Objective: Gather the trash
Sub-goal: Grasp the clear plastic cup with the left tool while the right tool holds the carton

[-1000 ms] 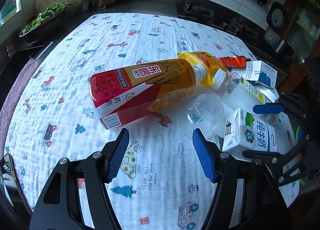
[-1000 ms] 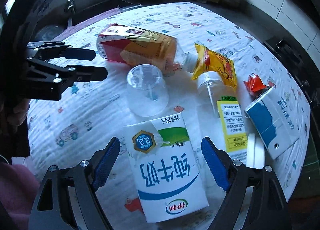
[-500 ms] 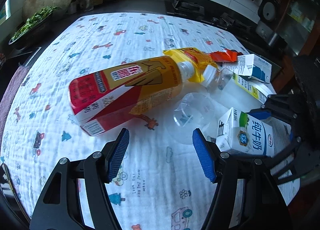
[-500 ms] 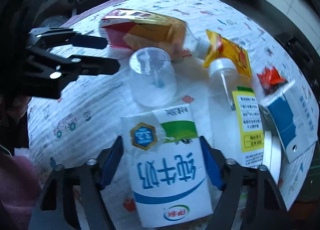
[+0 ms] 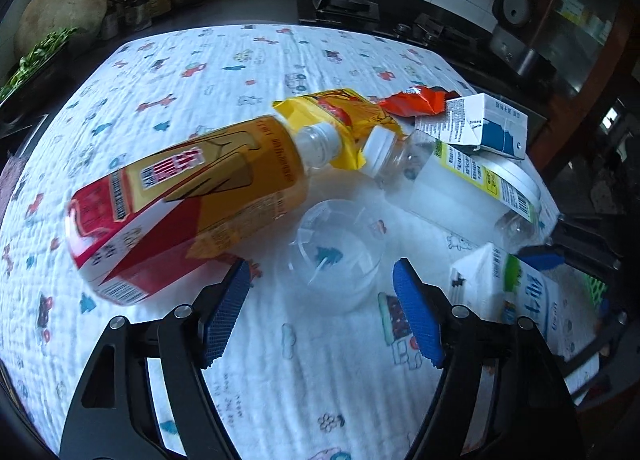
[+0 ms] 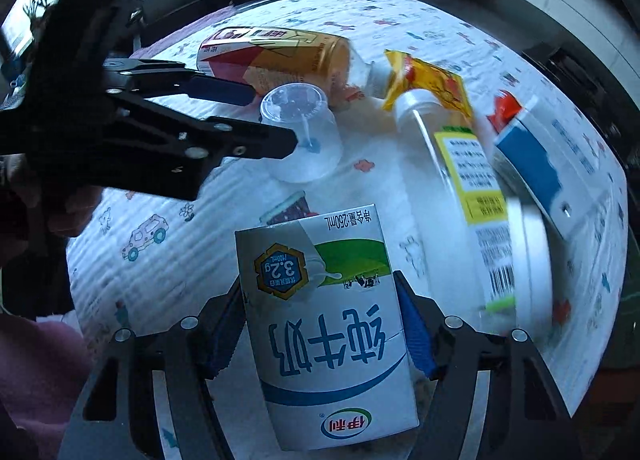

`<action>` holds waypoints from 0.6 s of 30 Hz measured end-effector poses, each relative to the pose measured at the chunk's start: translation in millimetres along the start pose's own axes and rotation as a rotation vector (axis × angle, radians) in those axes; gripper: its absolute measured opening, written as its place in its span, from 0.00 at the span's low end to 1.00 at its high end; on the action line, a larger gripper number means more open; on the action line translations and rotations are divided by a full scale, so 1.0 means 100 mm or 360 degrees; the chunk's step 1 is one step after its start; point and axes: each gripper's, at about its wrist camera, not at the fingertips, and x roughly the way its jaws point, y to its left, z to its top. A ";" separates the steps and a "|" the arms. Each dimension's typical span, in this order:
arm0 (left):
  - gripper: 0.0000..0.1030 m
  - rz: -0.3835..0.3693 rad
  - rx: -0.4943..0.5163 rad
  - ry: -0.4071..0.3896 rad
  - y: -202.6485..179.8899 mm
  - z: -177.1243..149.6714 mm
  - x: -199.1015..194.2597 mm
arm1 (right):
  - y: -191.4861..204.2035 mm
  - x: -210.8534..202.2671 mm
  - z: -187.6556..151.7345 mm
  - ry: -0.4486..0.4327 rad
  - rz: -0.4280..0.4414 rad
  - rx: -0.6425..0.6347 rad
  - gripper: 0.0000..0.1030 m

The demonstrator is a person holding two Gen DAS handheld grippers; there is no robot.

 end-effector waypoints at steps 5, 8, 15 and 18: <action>0.70 -0.0010 0.0001 0.0012 -0.04 0.00 0.10 | -0.03 -0.12 -0.17 -0.0027 -0.0025 0.0094 0.64; 0.66 -0.0018 -0.0002 0.0010 -0.05 0.00 0.13 | -0.04 -0.19 -0.27 -0.0049 -0.0042 0.0141 0.64; 0.56 -0.0007 0.0004 -0.0006 -0.07 0.01 0.16 | -0.07 -0.37 -0.54 -0.0102 -0.0071 0.0288 0.64; 0.55 0.0019 0.0022 -0.0018 -0.11 -0.01 0.14 | -0.10 -0.46 -0.67 -0.0128 -0.0089 0.0354 0.64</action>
